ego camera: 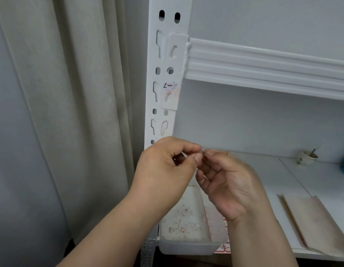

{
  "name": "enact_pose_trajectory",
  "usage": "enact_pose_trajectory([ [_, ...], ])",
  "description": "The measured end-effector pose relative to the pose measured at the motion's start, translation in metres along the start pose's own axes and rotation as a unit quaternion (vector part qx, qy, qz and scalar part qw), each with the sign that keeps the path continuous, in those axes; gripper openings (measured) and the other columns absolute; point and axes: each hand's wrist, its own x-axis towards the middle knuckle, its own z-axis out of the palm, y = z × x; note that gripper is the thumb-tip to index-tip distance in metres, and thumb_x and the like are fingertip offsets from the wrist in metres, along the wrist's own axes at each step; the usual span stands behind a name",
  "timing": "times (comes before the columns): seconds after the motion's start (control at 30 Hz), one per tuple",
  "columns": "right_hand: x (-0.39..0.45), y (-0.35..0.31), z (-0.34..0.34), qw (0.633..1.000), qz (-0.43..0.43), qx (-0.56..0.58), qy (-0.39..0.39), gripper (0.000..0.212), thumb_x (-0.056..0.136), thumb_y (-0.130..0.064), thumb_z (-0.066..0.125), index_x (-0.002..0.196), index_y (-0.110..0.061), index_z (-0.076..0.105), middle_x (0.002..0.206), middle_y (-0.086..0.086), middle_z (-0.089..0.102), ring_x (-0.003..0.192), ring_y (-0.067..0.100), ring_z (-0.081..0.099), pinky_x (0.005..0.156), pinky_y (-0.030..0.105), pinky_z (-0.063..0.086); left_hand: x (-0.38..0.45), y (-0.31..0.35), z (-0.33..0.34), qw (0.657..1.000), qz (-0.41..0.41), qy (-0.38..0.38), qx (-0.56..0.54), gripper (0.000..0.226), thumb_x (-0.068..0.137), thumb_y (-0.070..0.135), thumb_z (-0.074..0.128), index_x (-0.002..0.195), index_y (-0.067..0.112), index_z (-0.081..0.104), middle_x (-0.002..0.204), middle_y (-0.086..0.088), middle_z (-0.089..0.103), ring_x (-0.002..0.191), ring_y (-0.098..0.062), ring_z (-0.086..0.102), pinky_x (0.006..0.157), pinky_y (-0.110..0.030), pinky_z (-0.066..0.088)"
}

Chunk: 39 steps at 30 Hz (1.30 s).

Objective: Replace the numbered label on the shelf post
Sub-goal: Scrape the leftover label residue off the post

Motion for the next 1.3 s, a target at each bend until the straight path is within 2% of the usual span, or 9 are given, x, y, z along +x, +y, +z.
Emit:
enact_pose_trajectory([
  [0.17, 0.032, 0.028, -0.032, 0.992, 0.018, -0.101, 0.068, 0.010, 0.081, 0.006, 0.059, 0.083, -0.004, 0.061, 0.085, 0.018, 0.071, 0.082, 0.027, 0.067, 0.064, 0.030, 0.053, 0.000, -0.014, 0.015, 0.994, -0.072, -0.068, 0.039, 0.009, 0.084, 0.027, 0.073, 0.082, 0.036, 0.073, 0.078, 0.014, 0.069, 0.070, 0.007, 0.060, 0.060, -0.005, 0.046],
  [0.33, 0.056, 0.064, -0.055, 0.953, 0.029, -0.261, 0.151, 0.013, 0.079, 0.001, 0.062, 0.090, -0.004, 0.059, 0.090, 0.022, 0.071, 0.073, 0.023, 0.064, 0.061, 0.031, 0.049, -0.002, -0.033, 0.027, 0.986, -0.109, -0.096, 0.079, 0.012, 0.084, 0.026, 0.073, 0.077, 0.034, 0.069, 0.066, 0.016, 0.059, 0.059, 0.010, 0.053, 0.054, -0.005, 0.041],
  [0.43, 0.060, 0.076, -0.061, 0.924, 0.025, -0.347, 0.162, 0.003, 0.084, -0.008, 0.062, 0.082, -0.006, 0.063, 0.078, 0.015, 0.071, 0.066, 0.019, 0.060, 0.055, 0.027, 0.045, 0.000, -0.042, 0.030, 0.982, -0.126, -0.099, 0.101, 0.016, 0.085, 0.022, 0.072, 0.075, 0.027, 0.061, 0.065, 0.009, 0.059, 0.053, 0.002, 0.053, 0.049, -0.011, 0.044],
  [0.5, 0.064, 0.083, -0.063, 0.908, 0.018, -0.386, 0.161, 0.015, 0.088, -0.012, 0.059, 0.074, -0.007, 0.060, 0.071, 0.010, 0.067, 0.062, 0.018, 0.058, 0.053, 0.027, 0.044, 0.001, -0.044, 0.031, 0.980, -0.138, -0.095, 0.111, 0.019, 0.086, 0.025, 0.071, 0.073, 0.025, 0.057, 0.069, 0.001, 0.065, 0.059, -0.008, 0.061, 0.058, -0.023, 0.054],
  [0.63, 0.074, 0.095, -0.066, 0.872, 0.015, -0.462, 0.161, 0.019, 0.092, -0.019, 0.055, 0.079, -0.009, 0.065, 0.080, 0.009, 0.071, 0.076, 0.025, 0.066, 0.063, 0.033, 0.049, 0.003, -0.045, 0.034, 0.979, -0.161, -0.089, 0.091, 0.018, 0.087, 0.029, 0.069, 0.073, 0.025, 0.058, 0.074, 0.000, 0.071, 0.070, -0.016, 0.069, 0.066, -0.032, 0.056],
  [0.87, 0.078, 0.097, -0.072, 0.866, 0.003, -0.461, 0.192, 0.008, 0.085, -0.005, 0.058, 0.081, -0.008, 0.064, 0.075, 0.007, 0.072, 0.060, 0.011, 0.069, 0.064, 0.036, 0.058, 0.000, -0.052, 0.035, 0.975, -0.172, -0.096, 0.099, 0.017, 0.090, 0.023, 0.065, 0.074, 0.028, 0.059, 0.072, 0.004, 0.071, 0.067, -0.014, 0.069, 0.066, -0.031, 0.059],
  [1.03, 0.075, 0.091, -0.070, 0.859, 0.006, -0.482, 0.175, 0.014, 0.086, -0.016, 0.065, 0.077, -0.007, 0.059, 0.066, 0.009, 0.070, 0.053, 0.012, 0.067, 0.058, 0.033, 0.055, -0.003, -0.055, 0.034, 0.976, -0.157, -0.103, 0.111, 0.025, 0.089, 0.009, 0.055, 0.077, 0.031, 0.053, 0.073, 0.009, 0.070, 0.069, -0.007, 0.069, 0.071, -0.036, 0.059],
  [1.2, 0.071, 0.091, -0.067, 0.848, -0.002, -0.500, 0.173, 0.018, 0.088, -0.017, 0.058, 0.071, -0.010, 0.056, 0.073, 0.012, 0.069, 0.071, 0.029, 0.070, 0.069, 0.043, 0.057, -0.004, -0.051, 0.032, 0.971, -0.168, -0.124, 0.113, 0.027, 0.094, 0.006, 0.041, 0.086, 0.030, 0.048, 0.080, 0.011, 0.072, 0.063, -0.001, 0.069, 0.066, -0.024, 0.056],
  [1.3, 0.070, 0.092, -0.066, 0.840, -0.002, -0.517, 0.161, 0.008, 0.086, -0.016, 0.059, 0.078, -0.013, 0.059, 0.076, 0.007, 0.069, 0.072, 0.024, 0.068, 0.061, 0.036, 0.053, -0.003, -0.051, 0.033, 0.971, -0.175, -0.127, 0.102, 0.017, 0.096, 0.013, 0.051, 0.084, 0.024, 0.050, 0.077, 0.009, 0.074, 0.060, -0.001, 0.069, 0.059, -0.019, 0.052],
])
